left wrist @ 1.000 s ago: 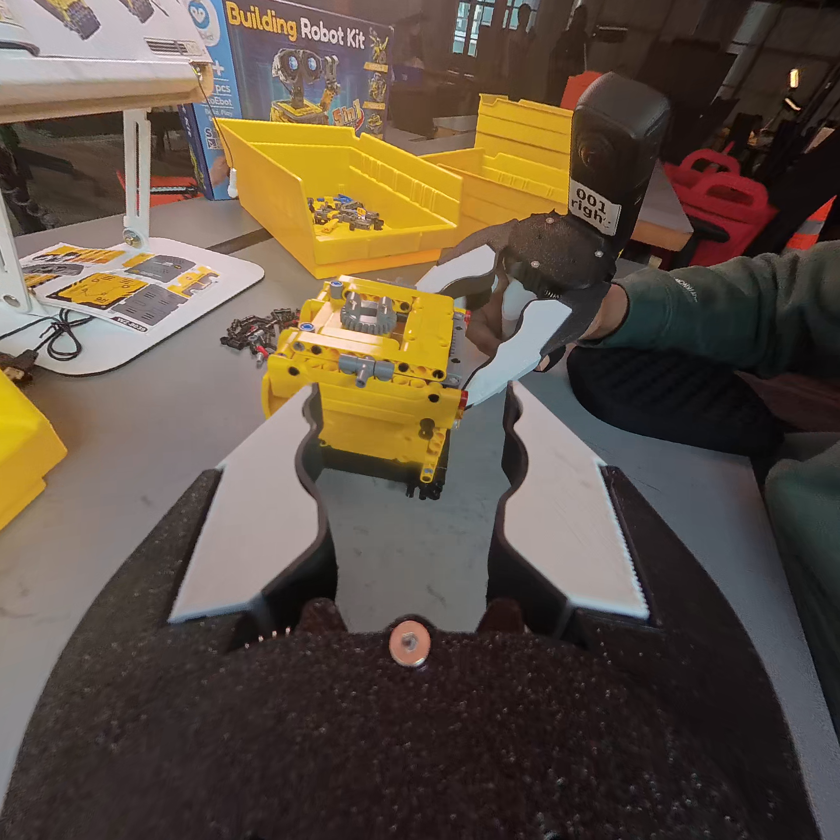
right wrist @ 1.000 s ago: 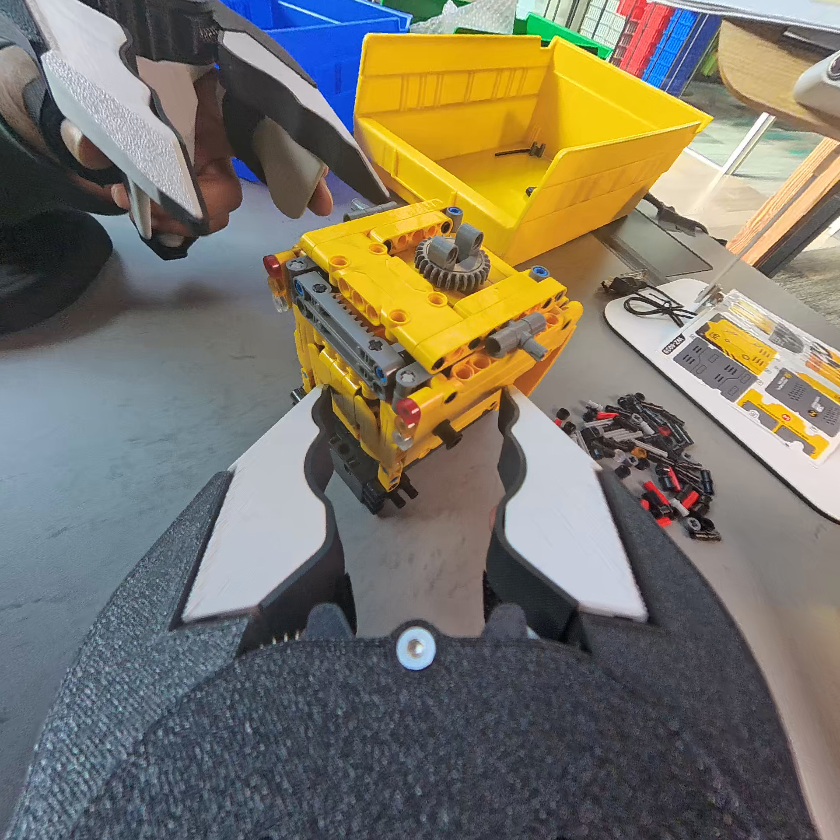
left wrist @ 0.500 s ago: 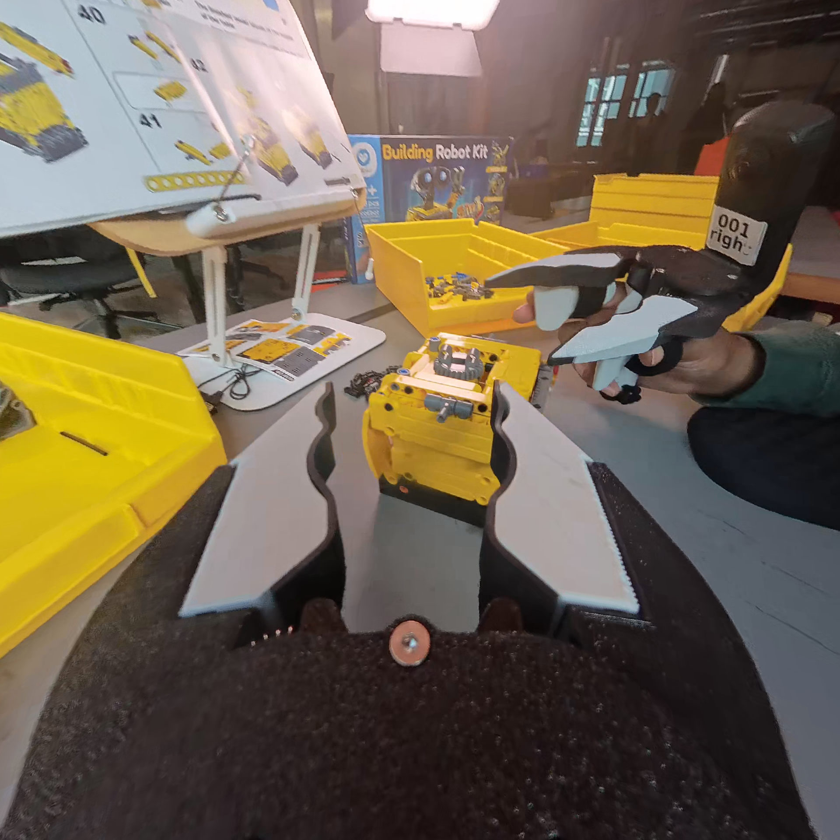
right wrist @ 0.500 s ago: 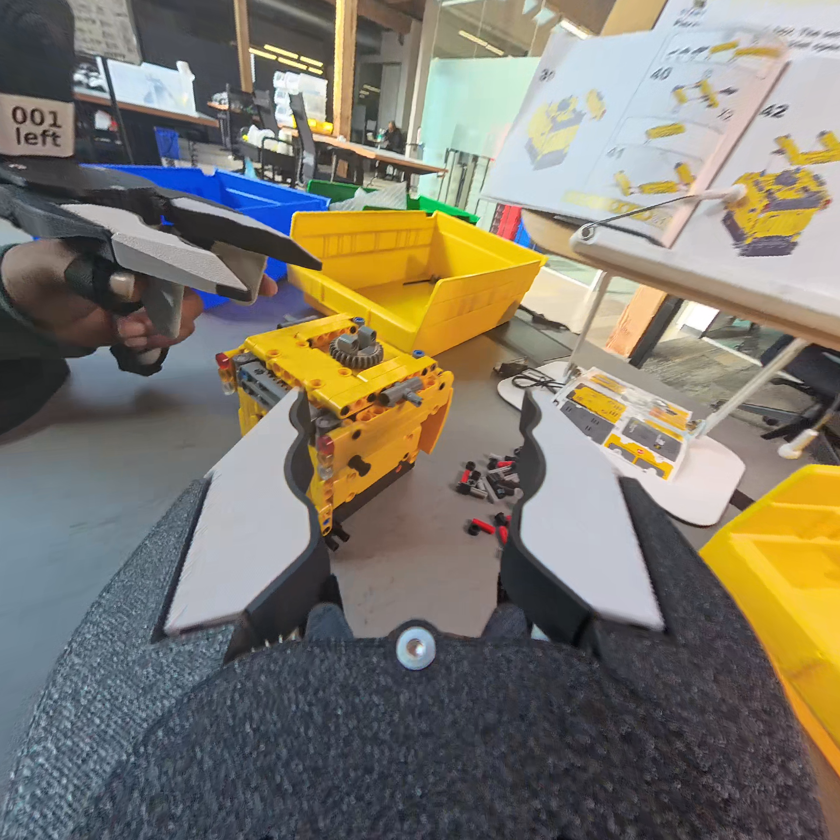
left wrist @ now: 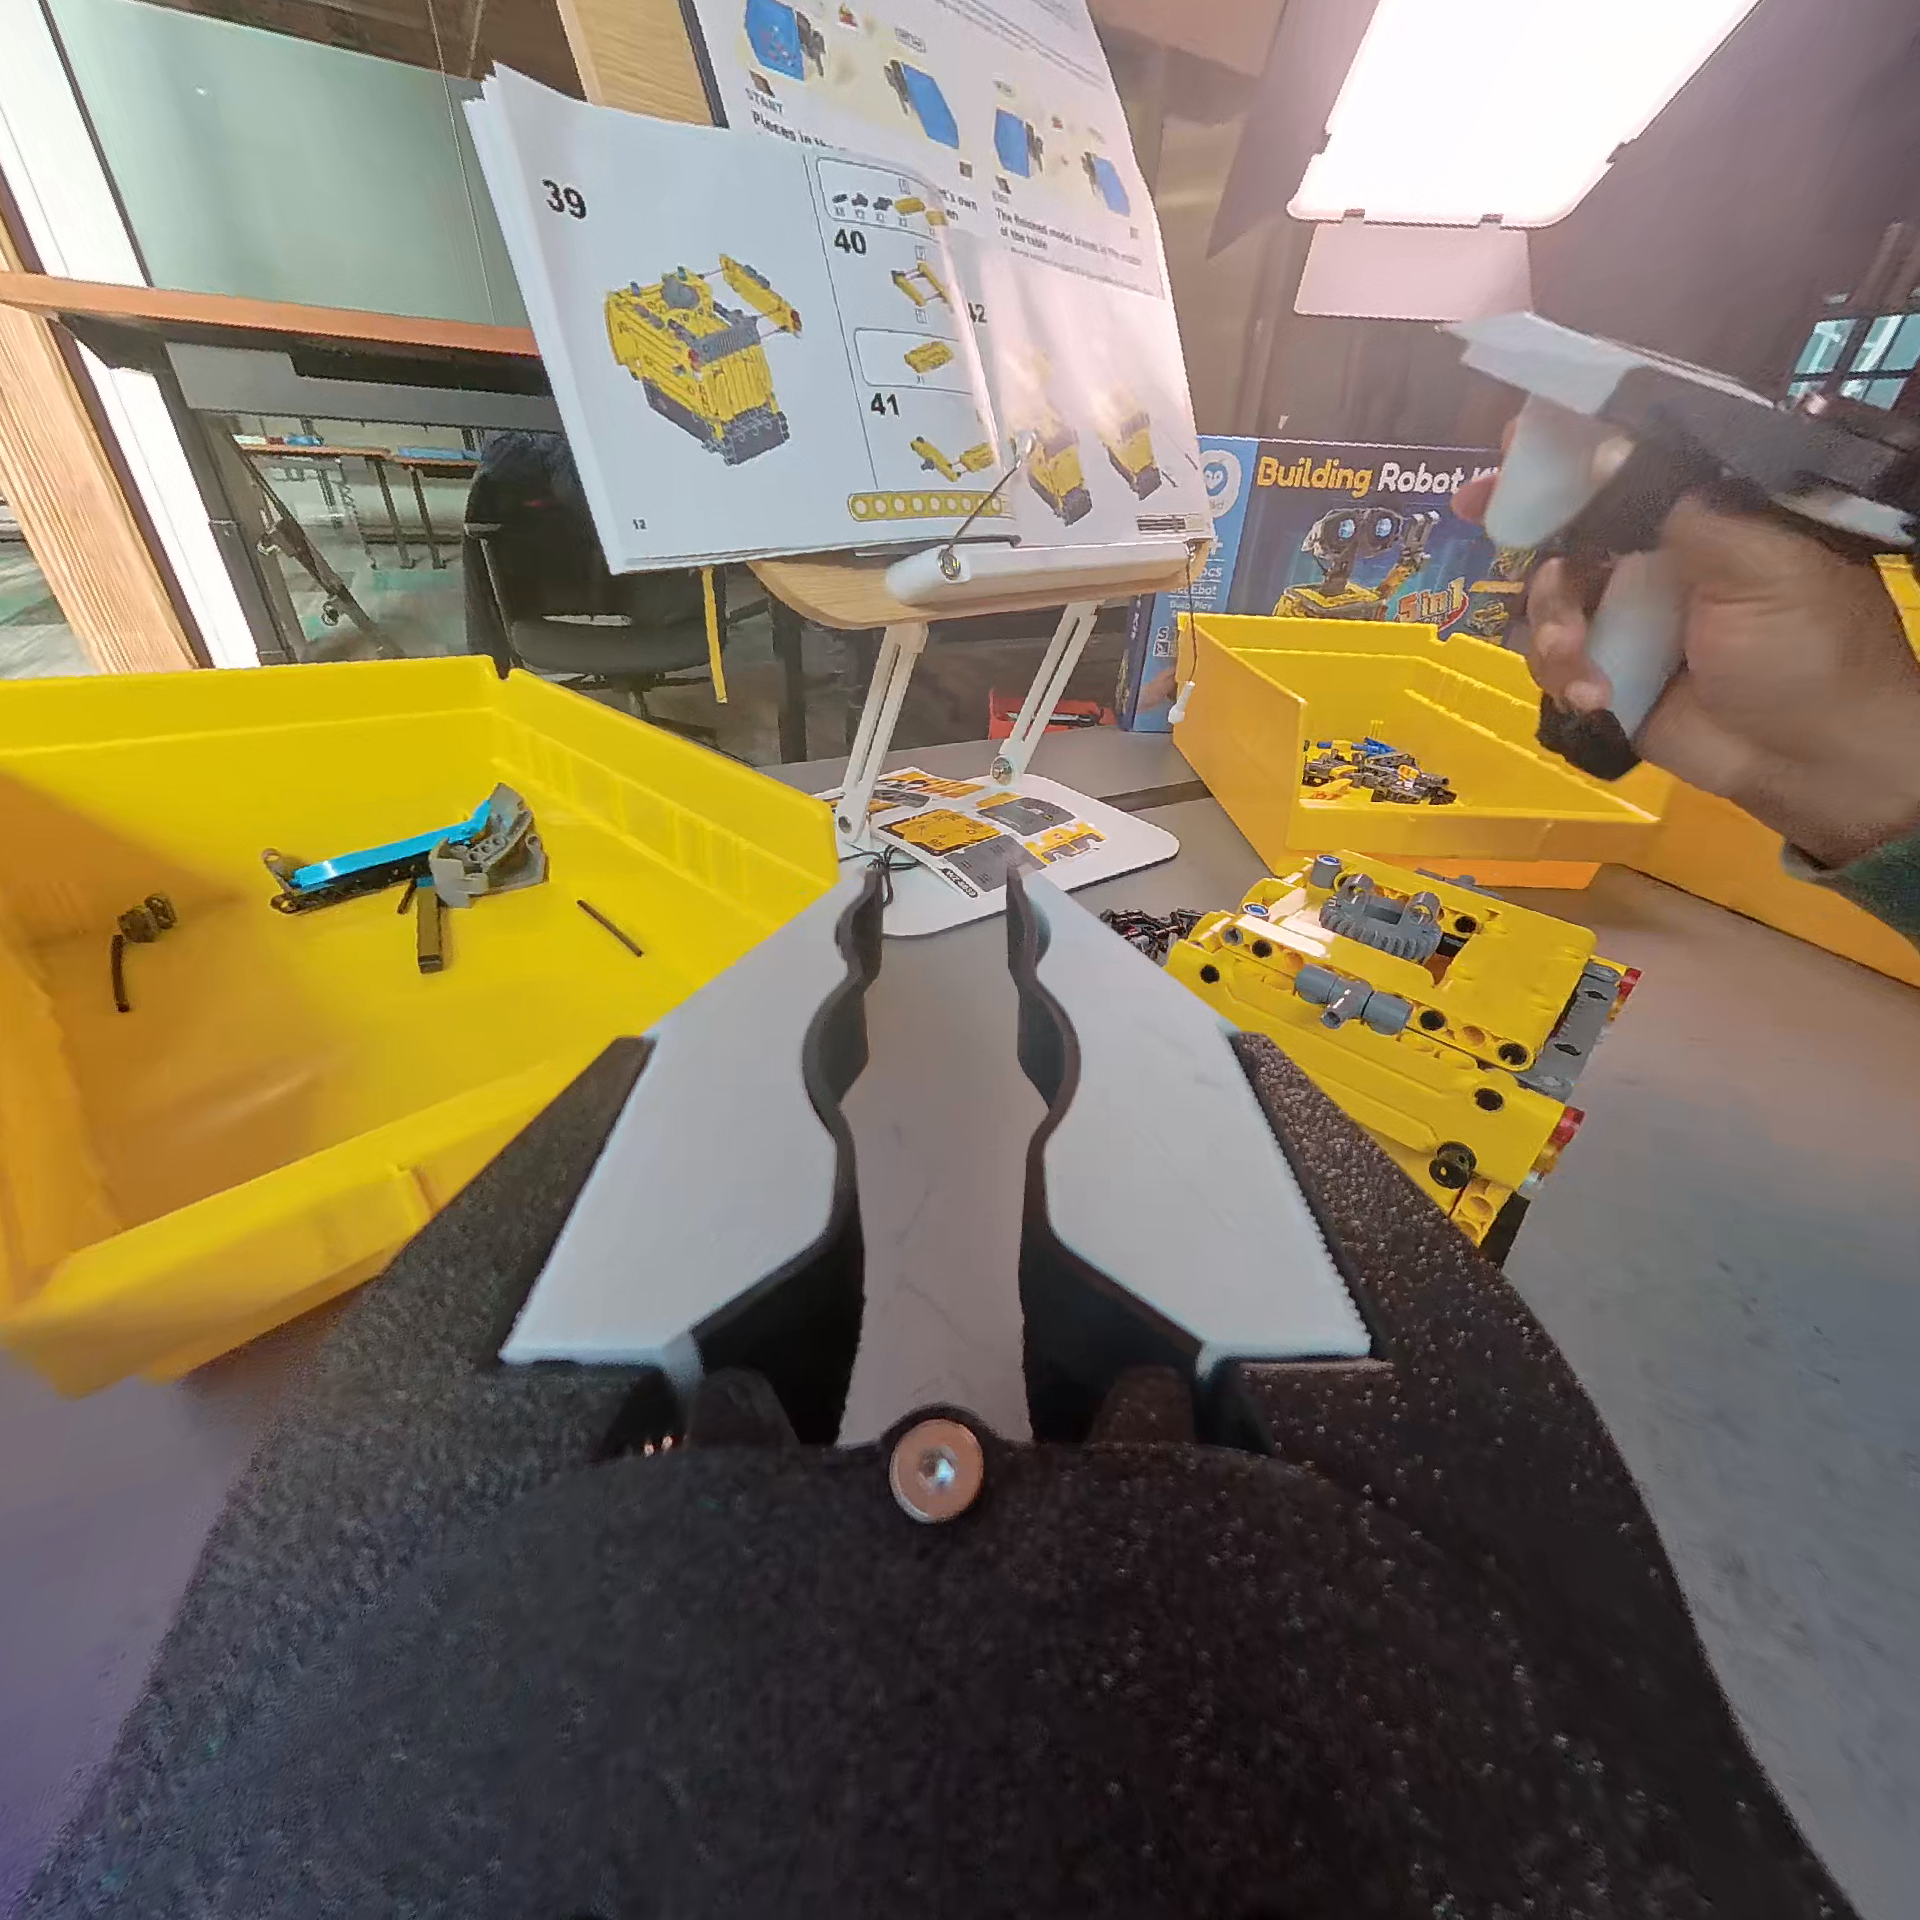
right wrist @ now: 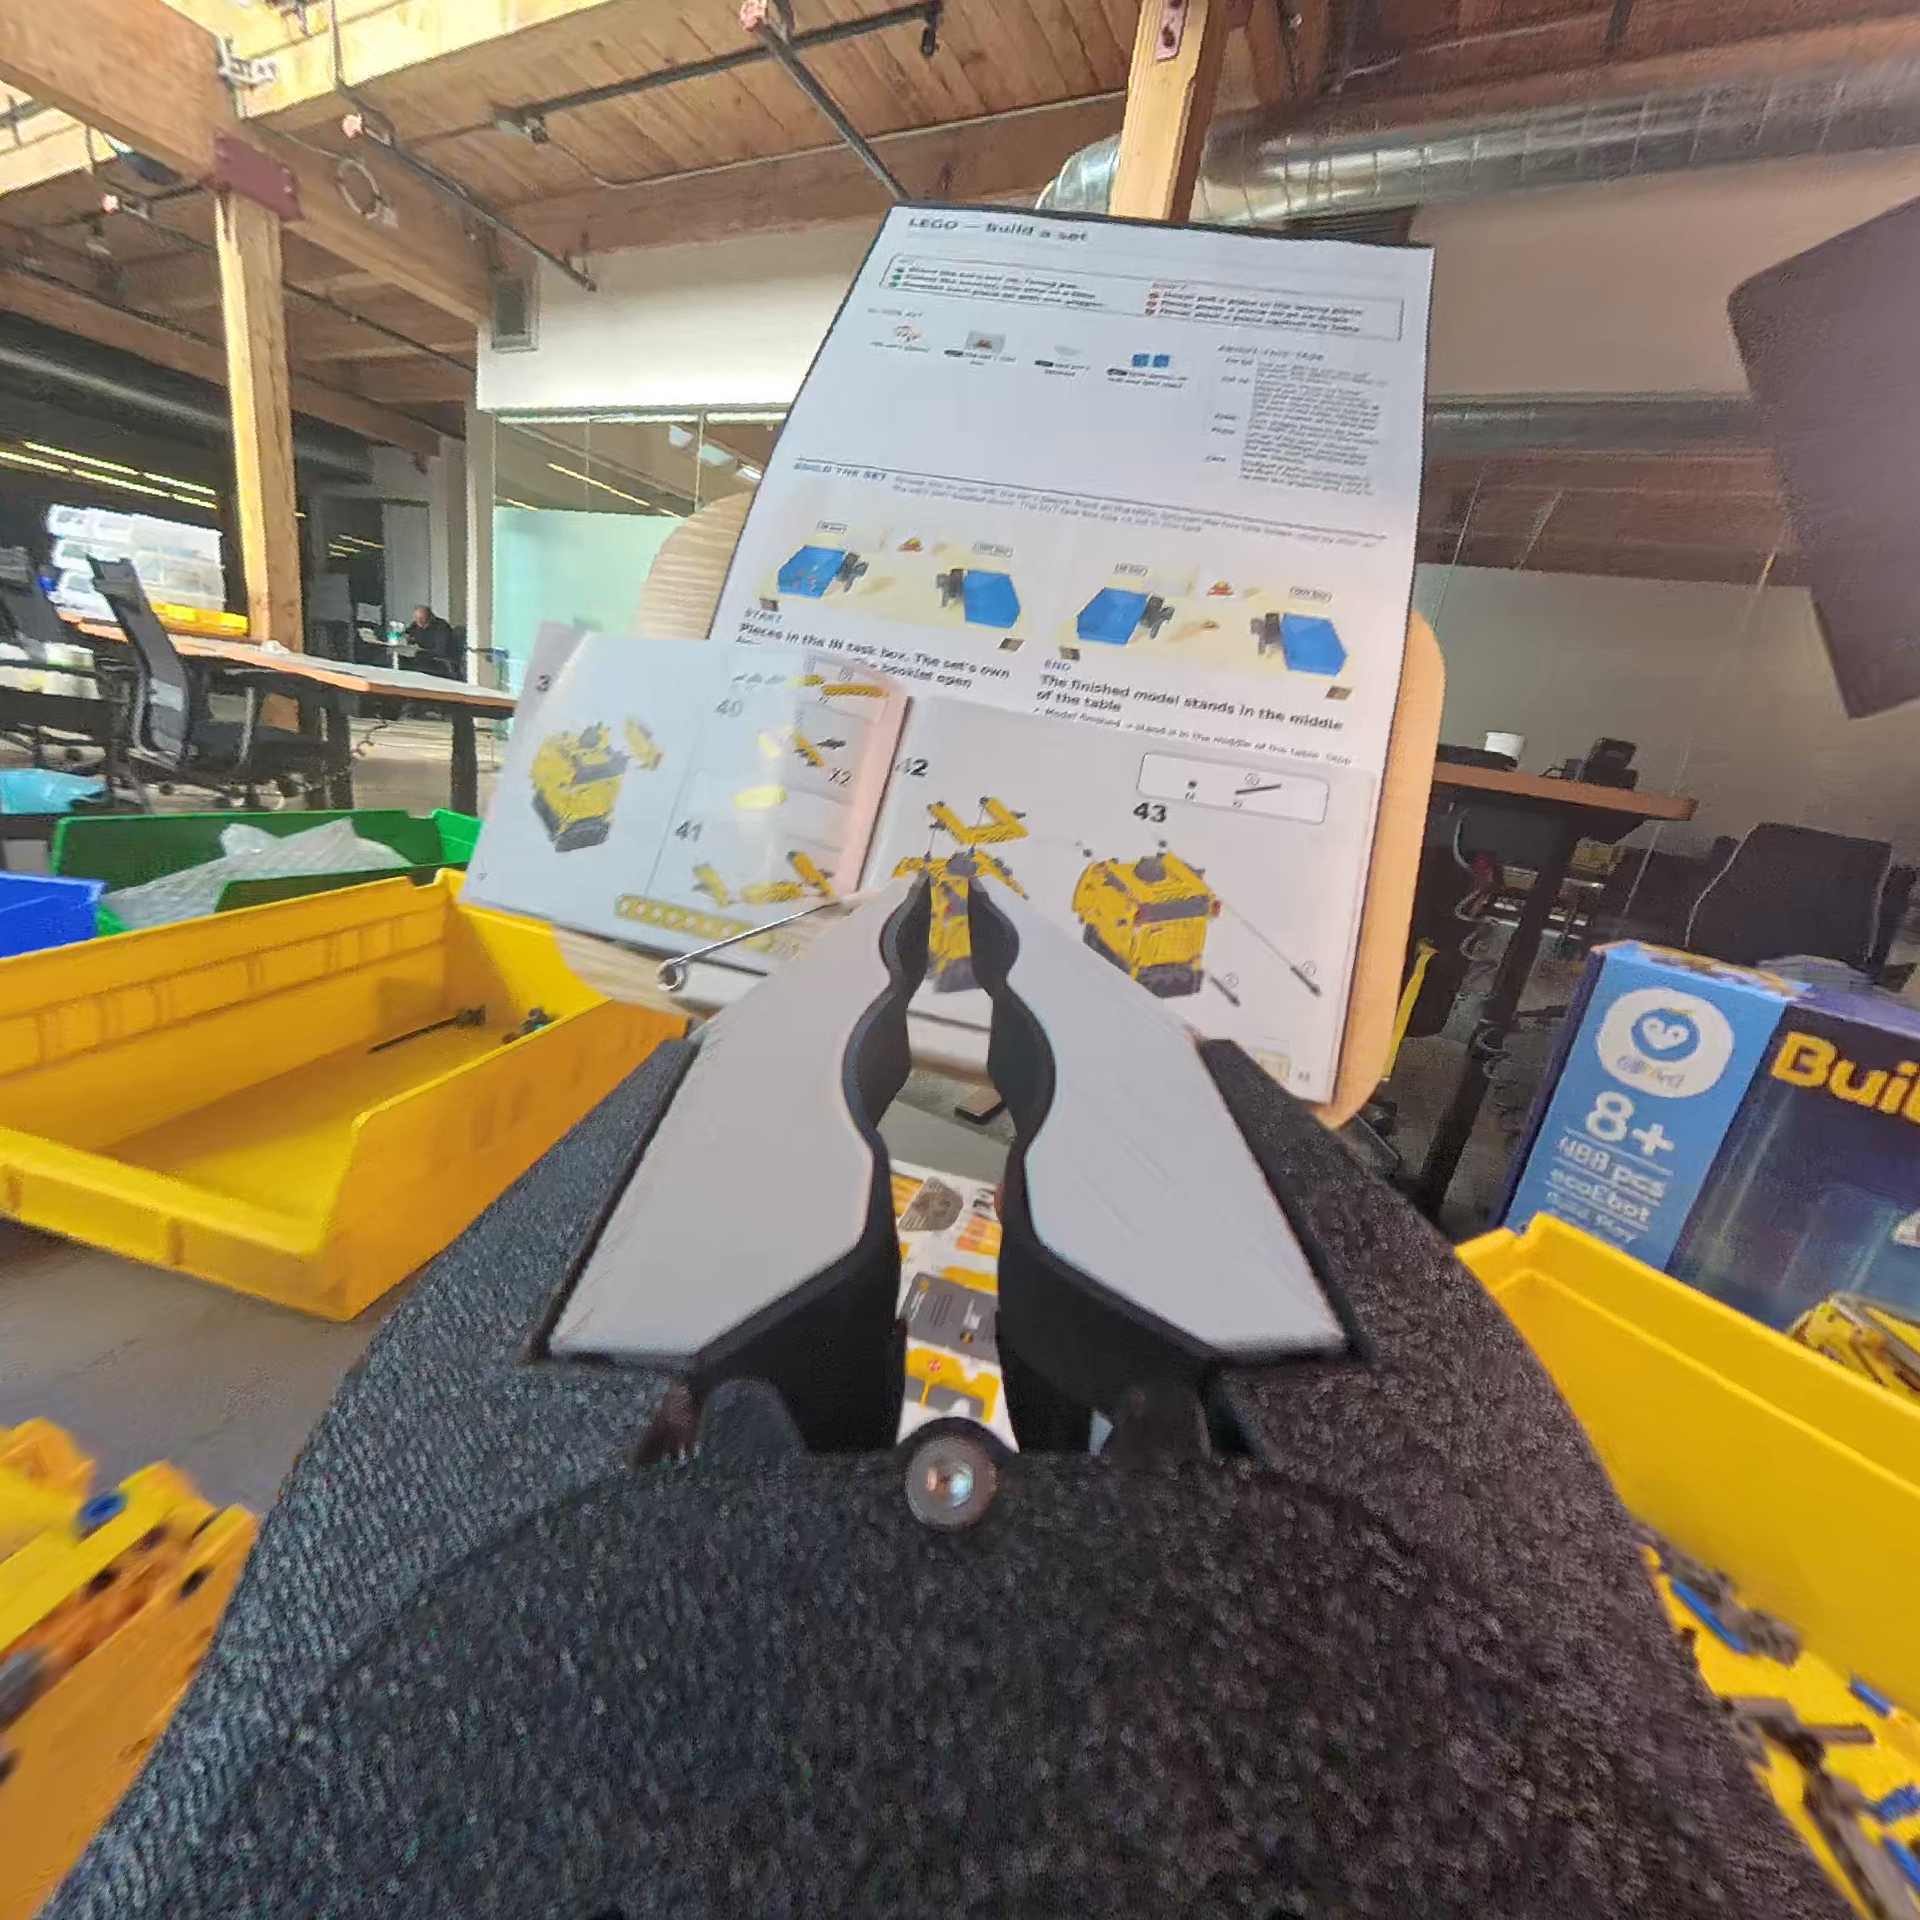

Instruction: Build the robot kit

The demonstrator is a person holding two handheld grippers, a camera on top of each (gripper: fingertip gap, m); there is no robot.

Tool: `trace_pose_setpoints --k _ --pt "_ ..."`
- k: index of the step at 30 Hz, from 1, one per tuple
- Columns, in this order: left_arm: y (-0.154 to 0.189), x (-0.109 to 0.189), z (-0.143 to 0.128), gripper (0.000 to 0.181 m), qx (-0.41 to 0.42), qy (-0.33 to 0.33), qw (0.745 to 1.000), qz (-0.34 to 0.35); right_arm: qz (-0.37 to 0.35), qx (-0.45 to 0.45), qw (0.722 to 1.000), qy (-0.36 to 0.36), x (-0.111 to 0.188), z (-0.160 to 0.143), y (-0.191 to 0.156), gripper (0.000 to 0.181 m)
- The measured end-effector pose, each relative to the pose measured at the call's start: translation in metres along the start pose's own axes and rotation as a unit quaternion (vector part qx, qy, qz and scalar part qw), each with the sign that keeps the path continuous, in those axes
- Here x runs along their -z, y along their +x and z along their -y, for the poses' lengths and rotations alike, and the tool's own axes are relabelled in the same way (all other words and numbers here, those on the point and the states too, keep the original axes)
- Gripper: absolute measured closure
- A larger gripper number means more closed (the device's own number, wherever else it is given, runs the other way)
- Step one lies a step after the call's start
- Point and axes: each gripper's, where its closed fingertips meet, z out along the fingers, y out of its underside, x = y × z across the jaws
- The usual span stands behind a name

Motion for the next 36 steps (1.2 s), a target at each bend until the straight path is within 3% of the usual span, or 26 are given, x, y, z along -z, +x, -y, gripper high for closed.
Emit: trace_pose_setpoints --k 6,11,15,31,34,36 --pt "0.0 0.0 -0.004 0.162 0.01 -0.008 1.0 -0.006 -0.022 0.007 0.999 -0.04 -0.105 -0.002 0.06 0.175" --pt "0.0 0.0 -0.005 0.162 0.022 -0.012 1.0 -0.011 -0.037 0.019 0.995 -0.088 -0.149 -0.03 0.083 0.175" --pt "0.0 0.0 -0.006 0.161 0.04 -0.015 0.999 -0.017 -0.04 0.027 0.993 -0.111 -0.156 -0.051 0.087 0.175" --pt "0.004 -0.002 -0.011 0.161 0.048 -0.026 0.998 -0.028 -0.024 0.038 0.993 -0.111 -0.155 -0.051 0.087 0.174" --pt "0.004 -0.001 -0.011 0.161 0.05 -0.026 0.998 -0.027 -0.018 0.035 0.995 -0.097 -0.153 -0.043 0.093 0.16" --pt "0.003 -0.001 -0.011 0.161 0.051 -0.026 0.998 -0.026 -0.016 0.02 0.995 -0.092 -0.151 -0.036 0.107 0.134"
